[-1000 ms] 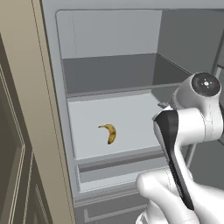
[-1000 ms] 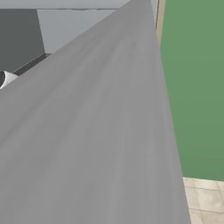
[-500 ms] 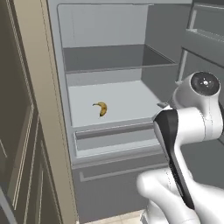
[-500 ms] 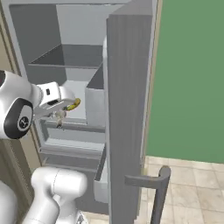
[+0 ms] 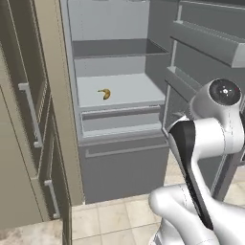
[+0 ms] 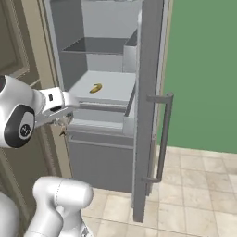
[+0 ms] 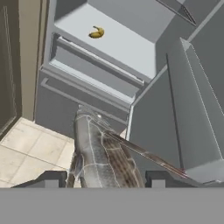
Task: Open the fridge, remove the banana, lemon, and fish, and place them on any counter.
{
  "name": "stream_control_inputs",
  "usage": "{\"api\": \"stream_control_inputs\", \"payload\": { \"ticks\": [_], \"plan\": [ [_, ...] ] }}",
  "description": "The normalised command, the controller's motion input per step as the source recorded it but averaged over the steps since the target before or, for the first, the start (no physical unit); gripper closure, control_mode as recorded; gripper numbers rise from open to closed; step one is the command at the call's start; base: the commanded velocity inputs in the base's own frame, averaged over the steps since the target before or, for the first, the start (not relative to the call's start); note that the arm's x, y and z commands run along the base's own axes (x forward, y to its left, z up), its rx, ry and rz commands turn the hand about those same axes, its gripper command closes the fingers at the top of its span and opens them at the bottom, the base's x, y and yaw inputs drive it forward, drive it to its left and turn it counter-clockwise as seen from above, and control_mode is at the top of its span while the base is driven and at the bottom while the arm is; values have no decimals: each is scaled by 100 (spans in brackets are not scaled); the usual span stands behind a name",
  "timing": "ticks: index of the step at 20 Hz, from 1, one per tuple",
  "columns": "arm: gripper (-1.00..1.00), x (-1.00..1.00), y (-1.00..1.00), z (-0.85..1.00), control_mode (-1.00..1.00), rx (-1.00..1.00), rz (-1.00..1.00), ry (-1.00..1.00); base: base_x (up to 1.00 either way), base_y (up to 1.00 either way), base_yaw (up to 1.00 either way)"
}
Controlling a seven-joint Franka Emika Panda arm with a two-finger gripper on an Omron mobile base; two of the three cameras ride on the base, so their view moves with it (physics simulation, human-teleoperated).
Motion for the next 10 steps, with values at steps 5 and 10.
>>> {"api": "stream_control_inputs", "payload": {
  "ticks": [5,10],
  "plan": [
    [100,0,0,0,100,0,0,0,-100,5,19],
    [100,0,0,0,100,0,0,0,-100,1,23]
  ]
}}
